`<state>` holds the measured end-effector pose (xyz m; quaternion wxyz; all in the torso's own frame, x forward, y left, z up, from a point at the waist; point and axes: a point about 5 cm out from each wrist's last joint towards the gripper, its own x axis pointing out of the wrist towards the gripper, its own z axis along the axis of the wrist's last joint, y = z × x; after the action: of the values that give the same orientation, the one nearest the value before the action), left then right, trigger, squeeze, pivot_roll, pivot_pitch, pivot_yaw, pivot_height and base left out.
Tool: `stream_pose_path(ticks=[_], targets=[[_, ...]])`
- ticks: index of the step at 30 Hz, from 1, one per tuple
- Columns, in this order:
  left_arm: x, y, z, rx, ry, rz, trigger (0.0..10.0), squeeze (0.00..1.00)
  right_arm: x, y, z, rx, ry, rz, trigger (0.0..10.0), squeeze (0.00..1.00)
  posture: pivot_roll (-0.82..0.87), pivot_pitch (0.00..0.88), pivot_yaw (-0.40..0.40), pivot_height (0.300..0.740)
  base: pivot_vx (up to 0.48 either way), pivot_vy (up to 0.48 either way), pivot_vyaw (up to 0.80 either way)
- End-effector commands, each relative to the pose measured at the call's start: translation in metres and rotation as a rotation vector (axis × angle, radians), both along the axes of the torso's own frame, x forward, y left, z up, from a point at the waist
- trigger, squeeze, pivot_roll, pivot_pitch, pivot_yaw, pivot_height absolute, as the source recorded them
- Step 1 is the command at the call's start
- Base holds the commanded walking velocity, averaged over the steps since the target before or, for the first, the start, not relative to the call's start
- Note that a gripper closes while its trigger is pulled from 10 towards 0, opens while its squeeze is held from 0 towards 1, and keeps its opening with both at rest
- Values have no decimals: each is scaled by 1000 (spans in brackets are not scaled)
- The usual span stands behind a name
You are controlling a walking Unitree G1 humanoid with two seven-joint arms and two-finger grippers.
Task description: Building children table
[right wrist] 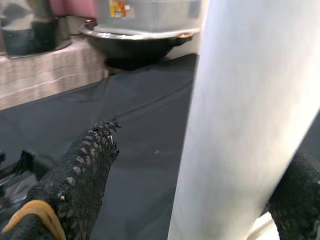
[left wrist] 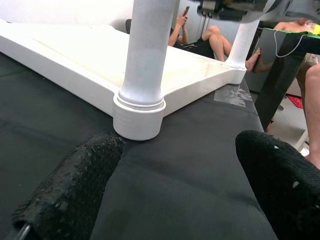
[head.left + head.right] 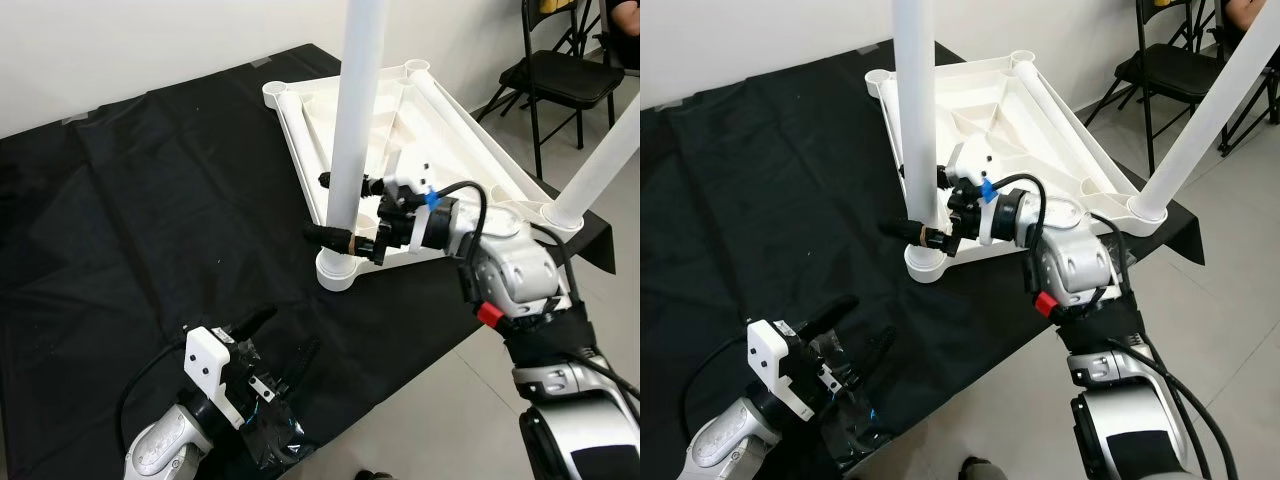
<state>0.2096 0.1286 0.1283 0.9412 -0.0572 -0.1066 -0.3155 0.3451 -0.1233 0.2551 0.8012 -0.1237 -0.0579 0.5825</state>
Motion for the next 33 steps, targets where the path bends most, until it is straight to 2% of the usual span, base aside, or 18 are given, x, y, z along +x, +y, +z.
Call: stream_pose_path(ticks=[1, 3, 4, 7, 8, 15, 20, 23, 24, 25, 26, 27, 28, 29, 30, 31, 32, 33], targets=[[-4, 1, -5, 10, 21, 5, 10000, 0, 3, -2, 6, 6, -14, 27, 10000, 0, 55, 181, -13, 740, 0, 0, 0], [-4, 1, -5, 11, 21, 5, 10000, 0, 3, -3, 7, 8, -17, 26, 10000, 0, 55, 181, -13, 740, 0, 0, 0], [-4, 2, -5, 11, 23, 7, 10000, 0, 4, -5, 9, 12, -5, 64, 5176, 0, 53, 184, -11, 740, 0, 0, 0], [-4, 2, -5, 11, 23, 6, 10000, 0, 5, -6, 9, 9, -5, 75, 5176, 0, 53, 184, -11, 740, 0, 0, 0], [-4, 2, -5, 11, 23, 6, 10000, 0, 6, -7, 9, 6, -6, 82, 196, 0, 53, 184, -11, 740, 0, 0, 0], [-4, 1, -4, 10, 24, 3, 10000, 0, 5, -24, -4, 8, 35, 58, 0, 0, 52, 197, -7, 740, 0, 0, 0], [-3, 1, -4, 8, 24, 2, 10000, 0, 2, -29, -11, 13, 54, 40, 0, 0, 51, 199, -5, 740, 0, 0, 0], [-3, 3, -3, 8, 24, 1, 10000, 0, -4, -34, -32, 34, 99, -36, 0, 0, 46, 204, 3, 740, 0, 0, 0], [-3, 3, -3, 8, 24, 1, 10000, 0, -4, -34, -32, 34, 99, -36, 0, 0, 46, 204, 3, 740, 0, 0, 0], [-3, 5, -3, 7, 25, 2, 10000, 0, -5, -24, -52, 76, 135, -180, 0, 0, 24, 214, 10, 740, 0, 0, 0], [-3, 5, -3, 7, 25, 2, 10000, 0, -5, -24, -52, 76, 135, -180, 0, 0, 24, 214, 10, 740, 0, 0, 0], [-3, 6, -3, 4, 27, 2, 10000, 0, -3, -17, -63, 116, 129, -385, 0, 0, 21, 219, 15, 740, 0, 0, 0], [-3, 7, -2, 2, 28, 1, 10000, 0, -2, -14, -69, 143, 123, -532, 0, 0, 21, 221, 16, 740, 0, 0, 0], [-3, 7, -2, 0, 28, 1, 10000, 0, -1, -13, -72, 158, 116, -619, 0, 0, 21, 221, 16, 740, 0, 0, 0], [-3, 7, -2, 0, 28, 1, 10000, 0, -1, -13, -72, 158, 116, -619, 0, 0, 21, 221, 16, 740, 0, 0, 0], [-3, 8, -2, 1, 29, 0, 10000, 0, -16, 1, -79, 206, 120, -718, 0, 0, 12, 224, 11, 740, 0, 0, 0], [-4, 8, -2, 2, 29, -1, 10000, 0, -28, 8, -80, 242, 125, -769, 0, 0, 12, 224, 11, 740, 0, 0, 0], [-3, 8, -2, 3, 30, -1, 10000, 0, -36, 17, -84, 237, 146, -785, 0, 0, 13, 219, 21, 740, 0, 0, 0]])
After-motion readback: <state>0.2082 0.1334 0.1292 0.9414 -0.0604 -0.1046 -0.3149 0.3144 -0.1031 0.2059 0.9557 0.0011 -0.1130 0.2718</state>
